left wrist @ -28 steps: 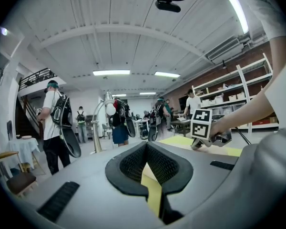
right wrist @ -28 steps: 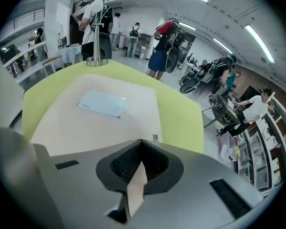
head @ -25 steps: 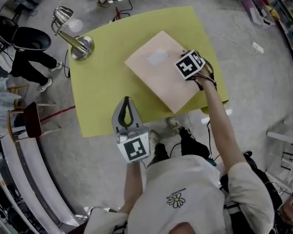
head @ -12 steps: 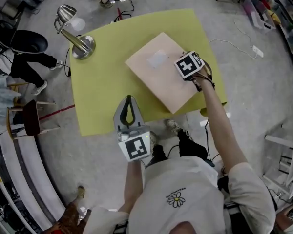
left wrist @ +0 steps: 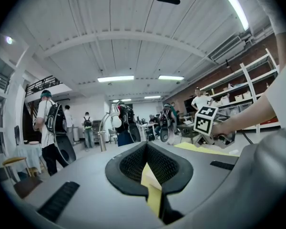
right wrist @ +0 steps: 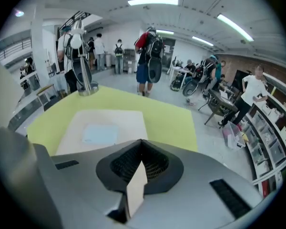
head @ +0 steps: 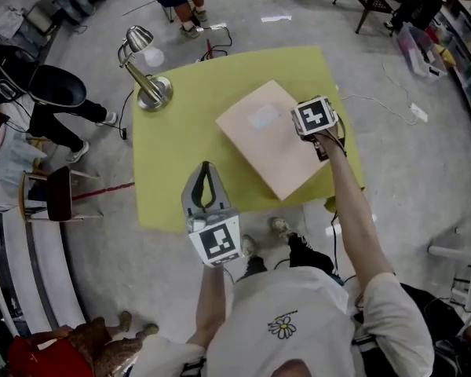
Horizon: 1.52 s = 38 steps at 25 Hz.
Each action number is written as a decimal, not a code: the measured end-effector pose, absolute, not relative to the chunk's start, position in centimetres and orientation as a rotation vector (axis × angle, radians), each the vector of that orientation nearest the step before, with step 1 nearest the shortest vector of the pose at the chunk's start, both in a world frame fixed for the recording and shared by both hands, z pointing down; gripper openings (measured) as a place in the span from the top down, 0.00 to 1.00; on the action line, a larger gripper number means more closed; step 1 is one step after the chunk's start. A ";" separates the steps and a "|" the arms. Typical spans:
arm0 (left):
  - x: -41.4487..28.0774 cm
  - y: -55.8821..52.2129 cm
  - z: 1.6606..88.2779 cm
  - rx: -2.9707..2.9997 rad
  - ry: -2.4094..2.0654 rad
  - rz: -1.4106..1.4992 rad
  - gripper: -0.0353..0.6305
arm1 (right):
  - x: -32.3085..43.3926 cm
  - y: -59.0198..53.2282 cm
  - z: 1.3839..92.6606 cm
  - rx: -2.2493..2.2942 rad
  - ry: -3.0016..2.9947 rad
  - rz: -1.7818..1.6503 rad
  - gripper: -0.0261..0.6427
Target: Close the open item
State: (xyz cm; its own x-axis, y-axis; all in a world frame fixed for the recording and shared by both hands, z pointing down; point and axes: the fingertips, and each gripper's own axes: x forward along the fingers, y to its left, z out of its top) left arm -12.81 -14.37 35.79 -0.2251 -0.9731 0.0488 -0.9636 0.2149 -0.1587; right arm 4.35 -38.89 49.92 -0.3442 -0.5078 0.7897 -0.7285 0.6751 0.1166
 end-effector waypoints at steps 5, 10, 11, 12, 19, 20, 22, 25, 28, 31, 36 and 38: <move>-13.8 -13.3 31.3 -1.878 2.432 -0.227 0.93 | 3.0 -38.6 37.7 1.075 -2.290 0.087 0.94; -13.1 -12.4 26.7 -1.843 2.392 -0.131 0.93 | 1.2 -31.1 26.9 1.121 -2.599 -0.176 0.94; -12.9 -12.2 26.0 -1.838 2.386 -0.099 0.93 | 1.1 -29.1 25.6 1.130 -2.644 -0.223 0.94; -12.7 -12.0 25.4 -1.831 2.380 -0.068 0.93 | 1.0 -27.3 24.6 1.134 -2.688 -0.262 0.94; -12.6 -10.4 23.1 -1.777 2.360 0.032 0.93 | -1.2 -17.1 21.6 1.072 -2.953 -0.513 0.94; -12.6 -10.1 23.0 -1.768 2.358 0.030 0.93 | -1.3 -16.2 21.7 1.075 -2.972 -0.498 0.94; -12.7 -9.7 22.9 -1.754 2.363 0.031 0.93 | -1.2 -15.2 22.0 1.088 -2.995 -0.450 0.94; -13.4 -9.4 22.8 -1.733 2.372 0.038 0.93 | -1.3 -15.0 22.5 1.092 -3.006 -0.393 0.94; -14.0 -9.7 22.9 -1.719 2.387 0.040 0.93 | -1.8 -15.6 22.7 1.086 -3.016 -0.356 0.94; -14.1 -9.6 22.9 -1.706 2.401 0.045 0.93 | -1.9 -15.8 22.9 1.080 -3.015 -0.356 0.94; -13.6 -9.0 22.9 -1.690 2.410 0.035 0.93 | -1.7 -15.4 22.9 1.062 -3.021 -0.342 0.94; -13.7 -9.0 23.1 -1.687 2.413 0.026 0.93 | -1.8 -15.5 23.2 1.060 -3.015 -0.334 0.94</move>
